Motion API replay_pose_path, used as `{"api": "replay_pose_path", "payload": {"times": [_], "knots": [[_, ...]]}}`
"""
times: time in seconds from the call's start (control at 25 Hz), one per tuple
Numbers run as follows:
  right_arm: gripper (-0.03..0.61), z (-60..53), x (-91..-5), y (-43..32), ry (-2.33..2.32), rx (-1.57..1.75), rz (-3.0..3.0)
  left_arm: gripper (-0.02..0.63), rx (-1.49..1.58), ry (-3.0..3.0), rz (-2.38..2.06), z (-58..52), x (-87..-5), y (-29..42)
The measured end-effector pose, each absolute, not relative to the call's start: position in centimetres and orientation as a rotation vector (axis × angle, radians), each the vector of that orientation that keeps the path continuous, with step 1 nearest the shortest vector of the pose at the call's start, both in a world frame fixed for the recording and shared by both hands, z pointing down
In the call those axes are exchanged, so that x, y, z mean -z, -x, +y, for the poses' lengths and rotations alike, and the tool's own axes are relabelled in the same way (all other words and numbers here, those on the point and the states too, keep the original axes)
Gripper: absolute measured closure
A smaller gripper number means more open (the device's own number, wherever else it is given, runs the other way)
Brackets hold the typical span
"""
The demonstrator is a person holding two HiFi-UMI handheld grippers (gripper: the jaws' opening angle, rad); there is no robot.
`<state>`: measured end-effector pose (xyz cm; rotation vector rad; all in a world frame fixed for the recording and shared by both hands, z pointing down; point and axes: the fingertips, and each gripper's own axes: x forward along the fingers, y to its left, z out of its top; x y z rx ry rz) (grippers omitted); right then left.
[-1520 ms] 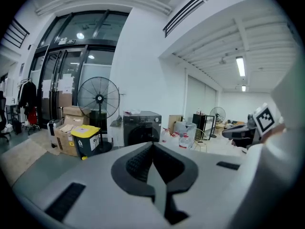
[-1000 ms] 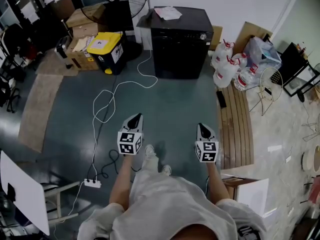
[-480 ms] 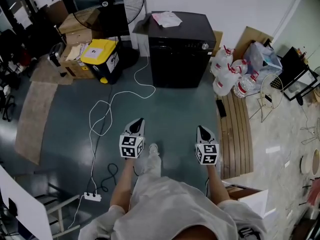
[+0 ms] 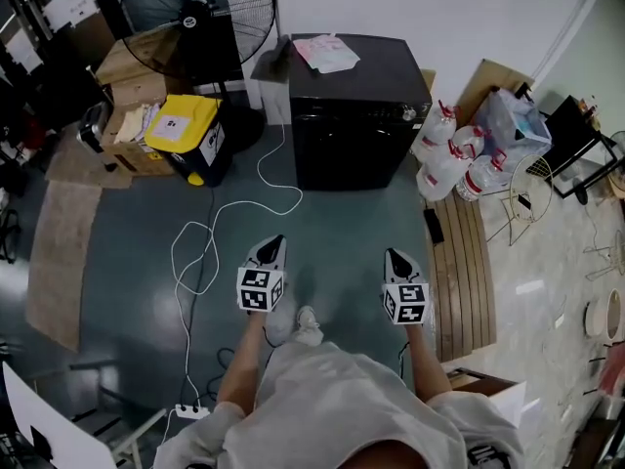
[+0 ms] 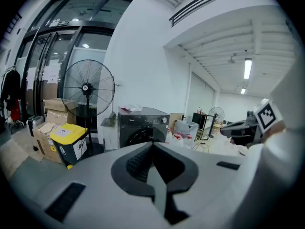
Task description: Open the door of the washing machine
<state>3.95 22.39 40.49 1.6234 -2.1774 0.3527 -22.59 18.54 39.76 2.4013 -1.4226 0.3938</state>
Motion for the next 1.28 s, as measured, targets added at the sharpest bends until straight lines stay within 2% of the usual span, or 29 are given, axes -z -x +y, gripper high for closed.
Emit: {"api": "replay_pose_path", "payload": {"times": [0.84, 1.28], "knots": [[0.579, 9.5, -44.0, -1.7, -1.604, -0.413, -2.132, 0.606, -0.436, -2.430, -1.345, 3.6, -42.1, 23.1], [0.580, -3.5, -45.4, -4.1, -1.521, -0.427, -2.196, 0.606, -0.459, -2.360, -1.413, -7.2, -43.5, 20.7]]}}
